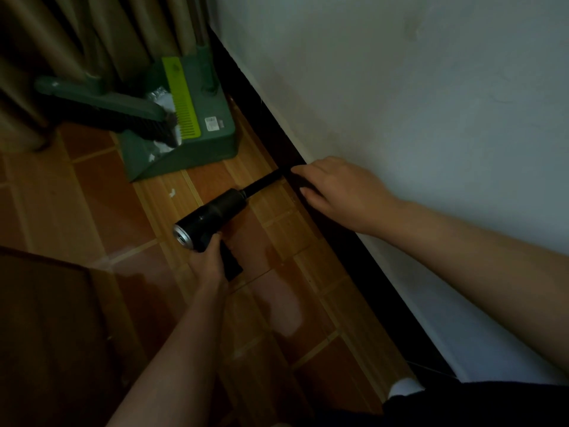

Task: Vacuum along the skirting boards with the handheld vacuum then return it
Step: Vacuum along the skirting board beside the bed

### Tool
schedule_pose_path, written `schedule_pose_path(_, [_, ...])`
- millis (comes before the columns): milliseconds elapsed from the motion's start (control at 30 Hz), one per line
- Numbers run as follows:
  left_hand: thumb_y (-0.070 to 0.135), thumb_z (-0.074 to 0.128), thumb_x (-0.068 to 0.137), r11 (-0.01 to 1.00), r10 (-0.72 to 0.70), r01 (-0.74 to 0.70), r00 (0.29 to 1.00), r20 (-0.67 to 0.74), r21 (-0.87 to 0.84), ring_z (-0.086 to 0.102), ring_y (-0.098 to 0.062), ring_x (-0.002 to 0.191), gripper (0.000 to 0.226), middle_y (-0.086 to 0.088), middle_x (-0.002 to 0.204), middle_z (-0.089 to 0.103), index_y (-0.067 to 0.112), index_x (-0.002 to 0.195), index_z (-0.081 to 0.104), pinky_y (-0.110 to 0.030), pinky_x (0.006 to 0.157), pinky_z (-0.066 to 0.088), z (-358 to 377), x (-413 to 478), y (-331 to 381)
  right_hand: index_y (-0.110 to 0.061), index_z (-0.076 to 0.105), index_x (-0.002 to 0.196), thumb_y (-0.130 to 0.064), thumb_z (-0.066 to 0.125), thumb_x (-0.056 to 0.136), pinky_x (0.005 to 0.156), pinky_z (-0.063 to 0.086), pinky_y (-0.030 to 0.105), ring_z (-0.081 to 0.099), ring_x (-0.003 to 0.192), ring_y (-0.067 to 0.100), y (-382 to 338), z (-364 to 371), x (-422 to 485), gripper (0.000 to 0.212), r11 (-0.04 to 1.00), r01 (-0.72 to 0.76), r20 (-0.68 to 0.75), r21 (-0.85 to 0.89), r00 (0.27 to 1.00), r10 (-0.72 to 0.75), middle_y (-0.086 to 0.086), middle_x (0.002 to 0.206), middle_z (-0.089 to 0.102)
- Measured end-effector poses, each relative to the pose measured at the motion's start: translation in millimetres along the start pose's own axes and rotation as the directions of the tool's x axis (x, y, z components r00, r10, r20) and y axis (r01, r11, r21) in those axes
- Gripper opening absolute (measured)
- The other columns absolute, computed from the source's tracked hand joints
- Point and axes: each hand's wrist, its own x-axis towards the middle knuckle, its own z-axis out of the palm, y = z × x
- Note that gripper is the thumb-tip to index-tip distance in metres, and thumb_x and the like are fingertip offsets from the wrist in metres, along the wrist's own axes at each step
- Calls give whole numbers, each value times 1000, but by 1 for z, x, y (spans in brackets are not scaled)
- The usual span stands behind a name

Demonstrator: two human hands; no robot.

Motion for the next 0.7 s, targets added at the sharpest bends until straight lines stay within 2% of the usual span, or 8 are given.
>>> schedule_pose_path(133, [16, 62, 87, 998, 60, -60, 998, -22, 22, 63, -29, 101, 38, -11, 105, 64, 8, 124, 55, -45, 87, 53, 0, -1, 3, -11, 39, 139, -28, 35, 99, 88, 41, 31, 49, 113, 24, -4, 5, 1, 43, 1000, 7, -9, 16, 1000, -7, 9, 122, 57])
schedule_pose_path(233, [16, 63, 87, 997, 70, -69, 997, -17, 38, 62, -33, 104, 39, -18, 114, 63, 7, 124, 54, -49, 91, 51, -1, 1, 0, -11, 42, 136, -28, 35, 99, 90, 42, 31, 49, 112, 22, -7, 8, 5, 41, 999, 33, -7, 14, 999, -33, 8, 121, 57])
schedule_pose_path(367, [16, 61, 88, 997, 78, -78, 997, -22, 28, 62, -29, 100, 40, -13, 111, 62, 8, 126, 52, -45, 89, 51, -1, 3, -3, -11, 46, 130, -29, 35, 99, 88, 43, 32, 50, 108, 21, -8, 14, 9, 37, 999, 49, -20, 3, 999, -49, 6, 117, 58])
schedule_pose_path(500, [17, 60, 89, 998, 64, -64, 998, -9, 19, 63, -24, 90, 36, -7, 98, 63, 7, 123, 53, -43, 84, 53, -1, 3, -6, -11, 45, 132, -27, 36, 99, 87, 44, 31, 50, 108, 21, -6, 16, 12, 38, 997, 78, -15, 9, 997, -78, 7, 118, 58])
schedule_pose_path(600, [19, 62, 88, 999, 35, -35, 999, -20, 16, 62, -34, 103, 39, -18, 114, 63, 7, 124, 53, -51, 91, 51, 0, -1, -4, -10, 43, 136, -26, 36, 99, 89, 42, 30, 49, 112, 22, -1, 16, 11, 40, 997, 76, 6, -3, 997, -76, 8, 121, 57])
schedule_pose_path(700, [20, 64, 86, 999, 43, -42, 998, -37, 14, 61, -32, 105, 38, -16, 115, 62, 8, 121, 55, -49, 92, 50, 1, -1, -3, -10, 40, 138, -26, 36, 99, 92, 40, 31, 48, 115, 23, 7, 15, 7, 42, 1000, 24, -16, -9, 1000, -25, 10, 124, 56])
